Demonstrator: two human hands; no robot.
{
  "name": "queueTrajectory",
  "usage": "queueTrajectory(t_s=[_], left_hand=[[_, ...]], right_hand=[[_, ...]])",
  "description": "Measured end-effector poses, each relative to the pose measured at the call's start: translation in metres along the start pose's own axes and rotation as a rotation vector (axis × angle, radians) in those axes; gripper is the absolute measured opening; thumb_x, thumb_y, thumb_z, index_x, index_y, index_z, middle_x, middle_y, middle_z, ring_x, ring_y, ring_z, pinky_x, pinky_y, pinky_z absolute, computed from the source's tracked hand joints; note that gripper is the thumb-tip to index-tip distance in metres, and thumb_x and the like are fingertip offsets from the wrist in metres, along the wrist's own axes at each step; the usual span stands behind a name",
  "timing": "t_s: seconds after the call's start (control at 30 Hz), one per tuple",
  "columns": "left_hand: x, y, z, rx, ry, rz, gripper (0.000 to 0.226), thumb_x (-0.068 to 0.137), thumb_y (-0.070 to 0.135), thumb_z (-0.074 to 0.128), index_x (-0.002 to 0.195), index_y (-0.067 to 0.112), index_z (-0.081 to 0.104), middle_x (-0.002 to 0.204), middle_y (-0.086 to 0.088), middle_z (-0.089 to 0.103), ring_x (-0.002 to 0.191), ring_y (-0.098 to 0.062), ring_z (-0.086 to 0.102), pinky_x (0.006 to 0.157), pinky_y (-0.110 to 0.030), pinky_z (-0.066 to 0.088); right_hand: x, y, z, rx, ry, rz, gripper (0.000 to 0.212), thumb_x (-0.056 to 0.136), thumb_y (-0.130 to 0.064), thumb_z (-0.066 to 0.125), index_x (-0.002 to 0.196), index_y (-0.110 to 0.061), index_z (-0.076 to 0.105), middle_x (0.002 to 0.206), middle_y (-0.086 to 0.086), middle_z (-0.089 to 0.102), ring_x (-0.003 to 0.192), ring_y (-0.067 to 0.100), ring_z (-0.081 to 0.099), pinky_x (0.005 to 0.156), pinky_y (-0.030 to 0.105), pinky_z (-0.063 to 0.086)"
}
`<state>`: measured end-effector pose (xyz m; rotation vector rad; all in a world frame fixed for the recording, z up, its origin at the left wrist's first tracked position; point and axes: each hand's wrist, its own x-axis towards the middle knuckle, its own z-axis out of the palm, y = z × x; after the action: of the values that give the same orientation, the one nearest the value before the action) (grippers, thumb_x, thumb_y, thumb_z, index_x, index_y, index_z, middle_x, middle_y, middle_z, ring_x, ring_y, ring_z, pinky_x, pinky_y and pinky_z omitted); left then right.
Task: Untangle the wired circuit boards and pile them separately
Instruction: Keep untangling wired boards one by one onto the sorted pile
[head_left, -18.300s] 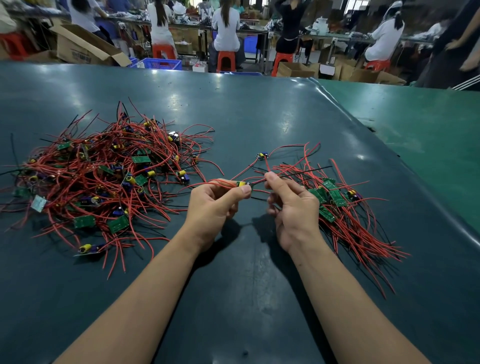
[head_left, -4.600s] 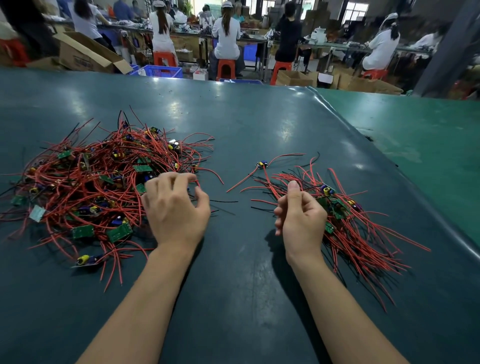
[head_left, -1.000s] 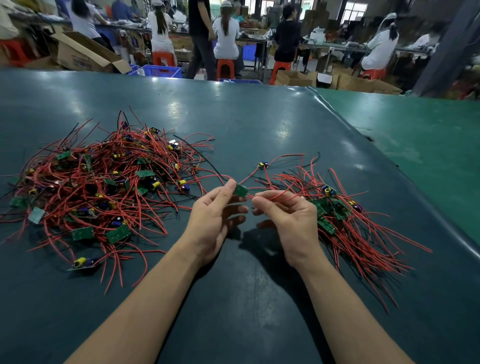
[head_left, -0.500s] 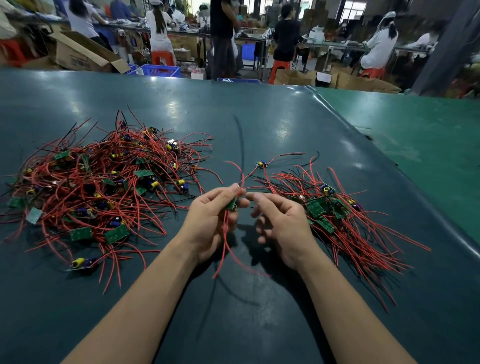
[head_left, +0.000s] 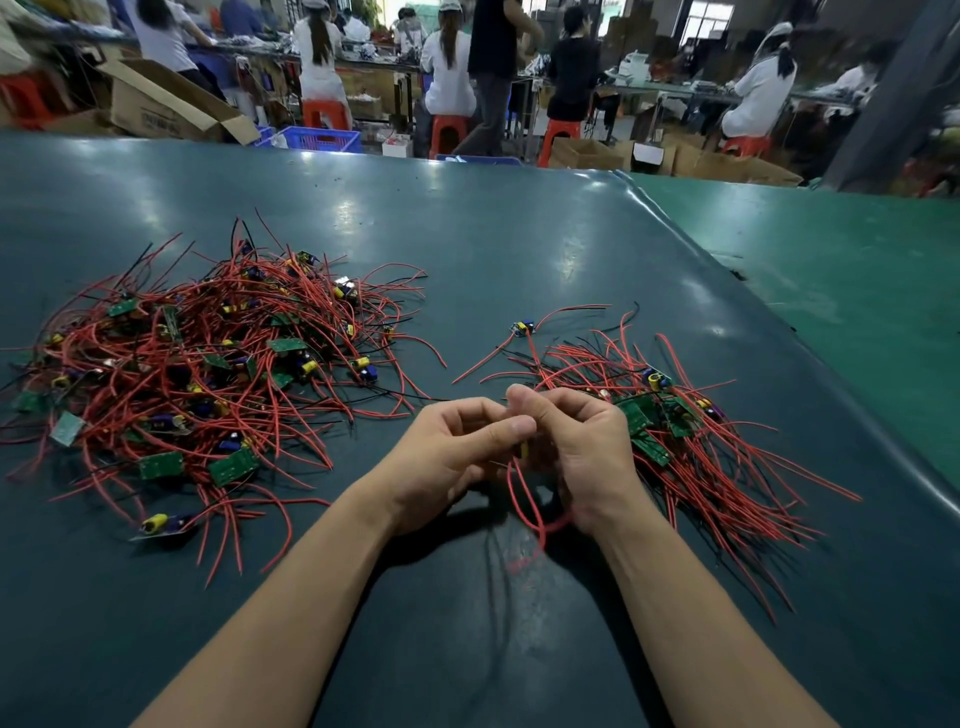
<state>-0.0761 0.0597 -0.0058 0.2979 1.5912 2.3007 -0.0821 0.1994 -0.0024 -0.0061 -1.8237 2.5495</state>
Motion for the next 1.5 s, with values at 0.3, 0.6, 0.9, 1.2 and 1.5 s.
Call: queueTrajectory(t_s=[0.3,0.6,0.9,1.2,1.5], left_hand=[[0.0,0.004,-0.001,-0.017,0.021,-0.04,0.012,0.075,0.013,0.064,0.081,0.009,0.074,0.071,-0.008,0.067,0.059,-0.018,0.066,0.055,-0.023,0.053],[-0.003,0.005,-0.001,0.047,-0.034,-0.06,0.019,0.081,0.025,0.065,0.085,0.012,0.077,0.075,-0.01,0.073,0.058,-0.013,0.066,0.053,-0.018,0.051],[-0.003,0.005,-0.001,0.088,-0.076,-0.067,0.017,0.08,0.017,0.062,0.072,0.015,0.077,0.056,-0.003,0.063,0.052,-0.007,0.061,0.046,-0.016,0.045],[-0.001,0.005,-0.004,0.061,-0.069,-0.039,0.017,0.063,0.028,0.071,0.067,0.013,0.075,0.05,-0.006,0.058,0.045,-0.011,0.056,0.043,-0.019,0.043],[-0.004,0.008,-0.004,0.086,-0.085,-0.033,0.017,0.06,0.031,0.069,0.06,0.014,0.072,0.051,-0.006,0.057,0.044,-0.012,0.053,0.044,-0.021,0.043]], right_hand=[[-0.003,-0.002,-0.001,0.051,-0.193,0.118,0.015,0.072,-0.023,0.074,0.08,-0.011,0.078,0.064,0.008,0.066,0.042,0.015,0.053,0.041,0.021,0.046],[0.003,0.002,-0.002,0.013,0.012,0.052,0.023,0.066,-0.032,0.078,0.075,-0.011,0.077,0.05,0.002,0.047,0.042,0.013,0.036,0.041,0.018,0.037],[0.008,-0.005,-0.006,0.204,0.141,-0.058,0.035,0.097,-0.018,0.057,0.064,-0.009,0.061,0.041,-0.005,0.028,0.034,0.006,0.02,0.033,0.016,0.02],[0.01,-0.004,-0.009,0.18,0.15,-0.104,0.029,0.096,-0.012,0.058,0.068,-0.01,0.065,0.073,0.002,0.063,0.034,0.004,0.027,0.034,0.015,0.023],[0.013,-0.005,-0.01,0.254,0.194,-0.076,0.046,0.102,-0.021,0.048,0.057,-0.015,0.044,0.036,-0.004,0.026,0.031,0.008,0.021,0.034,0.014,0.022]])
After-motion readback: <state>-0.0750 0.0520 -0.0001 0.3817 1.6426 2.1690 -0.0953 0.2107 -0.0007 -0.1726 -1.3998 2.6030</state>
